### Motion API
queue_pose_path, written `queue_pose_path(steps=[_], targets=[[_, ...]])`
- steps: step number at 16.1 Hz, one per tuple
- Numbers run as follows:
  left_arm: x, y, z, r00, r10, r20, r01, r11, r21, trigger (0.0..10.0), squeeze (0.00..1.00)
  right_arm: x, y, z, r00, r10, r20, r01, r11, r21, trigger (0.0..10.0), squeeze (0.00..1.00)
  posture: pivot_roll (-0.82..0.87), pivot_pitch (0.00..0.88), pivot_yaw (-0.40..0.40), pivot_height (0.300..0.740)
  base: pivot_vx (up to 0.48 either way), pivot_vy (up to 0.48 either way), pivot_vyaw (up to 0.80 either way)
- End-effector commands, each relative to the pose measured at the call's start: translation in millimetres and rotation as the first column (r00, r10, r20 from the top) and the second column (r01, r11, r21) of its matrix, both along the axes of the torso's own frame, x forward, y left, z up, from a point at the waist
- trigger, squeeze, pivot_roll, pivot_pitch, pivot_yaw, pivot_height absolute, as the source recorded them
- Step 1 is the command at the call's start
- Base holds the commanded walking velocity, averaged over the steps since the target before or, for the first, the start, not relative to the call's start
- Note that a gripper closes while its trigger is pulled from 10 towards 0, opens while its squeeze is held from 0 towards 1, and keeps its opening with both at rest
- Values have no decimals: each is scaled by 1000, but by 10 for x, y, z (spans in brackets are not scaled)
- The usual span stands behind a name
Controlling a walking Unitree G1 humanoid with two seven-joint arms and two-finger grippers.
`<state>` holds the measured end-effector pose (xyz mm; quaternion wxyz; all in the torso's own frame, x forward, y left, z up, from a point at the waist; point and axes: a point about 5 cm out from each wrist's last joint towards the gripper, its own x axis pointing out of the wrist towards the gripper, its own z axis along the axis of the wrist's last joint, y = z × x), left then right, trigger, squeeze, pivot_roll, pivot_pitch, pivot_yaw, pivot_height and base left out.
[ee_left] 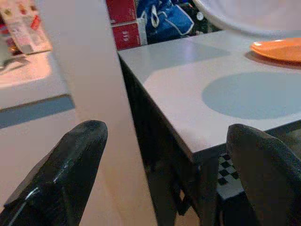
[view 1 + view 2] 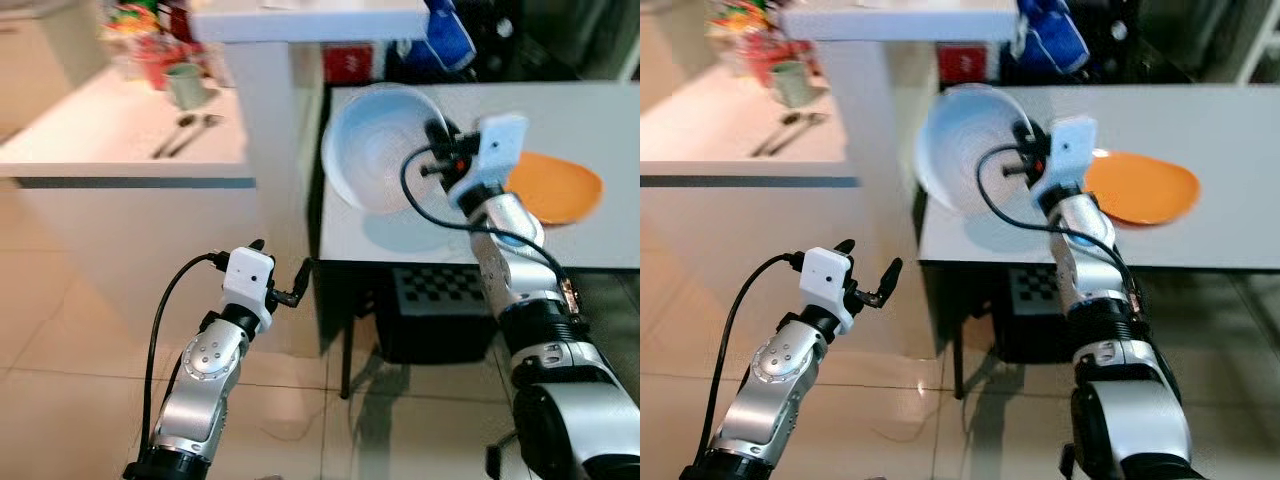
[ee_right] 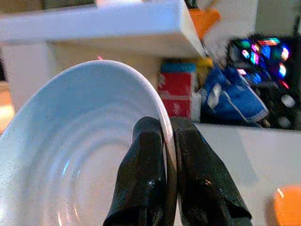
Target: Setting the table
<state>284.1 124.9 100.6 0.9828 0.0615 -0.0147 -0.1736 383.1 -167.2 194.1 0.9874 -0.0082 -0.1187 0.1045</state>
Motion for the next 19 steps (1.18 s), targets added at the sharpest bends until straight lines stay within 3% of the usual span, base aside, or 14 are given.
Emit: queue_pose_path(steps=[1,5,14,19], targets=[[21,19,5,1000,11,4,-11,1000,14,10000,0,21,-115,36,998,-64,1,64,998,23,10000,0,28,0,83,740,0,0,0],[22,35,-2,1000,12,-2,-12,1000,21,10000,0,58,-280,36,985,-173,-21,174,983,61,10000,0,35,0,82,740,240,-266,0],[78,63,-76,997,62,-51,-58,994,94,10000,0,3,-137,-233,989,-128,-72,129,992,14,10000,0,13,0,90,740,330,-345,0],[79,41,-73,997,64,-46,-60,994,87,10000,0,-19,-126,-272,991,-113,-74,113,994,-3,10000,0,13,0,84,740,368,-304,0]])
